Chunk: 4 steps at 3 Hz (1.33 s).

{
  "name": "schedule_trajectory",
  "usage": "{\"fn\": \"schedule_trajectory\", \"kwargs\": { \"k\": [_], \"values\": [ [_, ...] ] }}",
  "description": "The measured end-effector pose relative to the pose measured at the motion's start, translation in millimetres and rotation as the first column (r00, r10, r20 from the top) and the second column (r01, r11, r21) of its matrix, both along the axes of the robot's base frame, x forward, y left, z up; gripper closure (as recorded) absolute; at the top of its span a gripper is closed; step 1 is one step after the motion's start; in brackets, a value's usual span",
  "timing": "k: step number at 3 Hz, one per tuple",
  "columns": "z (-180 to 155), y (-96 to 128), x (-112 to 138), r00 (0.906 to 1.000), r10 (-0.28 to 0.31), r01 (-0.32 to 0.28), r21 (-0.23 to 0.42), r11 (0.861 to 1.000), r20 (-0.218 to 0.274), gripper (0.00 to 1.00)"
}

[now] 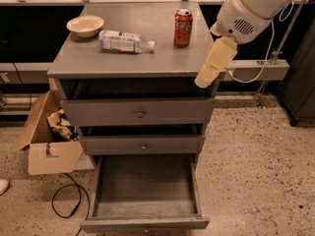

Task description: Place blue plastic bottle into bottom drawer

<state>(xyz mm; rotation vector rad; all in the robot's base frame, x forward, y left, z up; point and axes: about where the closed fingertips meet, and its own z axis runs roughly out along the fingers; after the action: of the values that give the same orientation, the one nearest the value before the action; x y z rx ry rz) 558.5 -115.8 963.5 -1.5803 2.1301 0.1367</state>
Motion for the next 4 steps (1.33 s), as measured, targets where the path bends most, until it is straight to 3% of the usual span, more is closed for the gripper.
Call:
{"fn": "schedule_trajectory", "kwargs": {
  "k": [1,3,4],
  "values": [
    [-2,3,5,1.0000,0.005,-0.005,0.017,1.000,0.005,0.00],
    [-8,44,90,0.9980,0.010,-0.015,0.084,0.996,0.062,0.00],
    [-13,69,129,0.9963,-0.044,0.036,0.106,0.994,0.074,0.00]
  ]
}}
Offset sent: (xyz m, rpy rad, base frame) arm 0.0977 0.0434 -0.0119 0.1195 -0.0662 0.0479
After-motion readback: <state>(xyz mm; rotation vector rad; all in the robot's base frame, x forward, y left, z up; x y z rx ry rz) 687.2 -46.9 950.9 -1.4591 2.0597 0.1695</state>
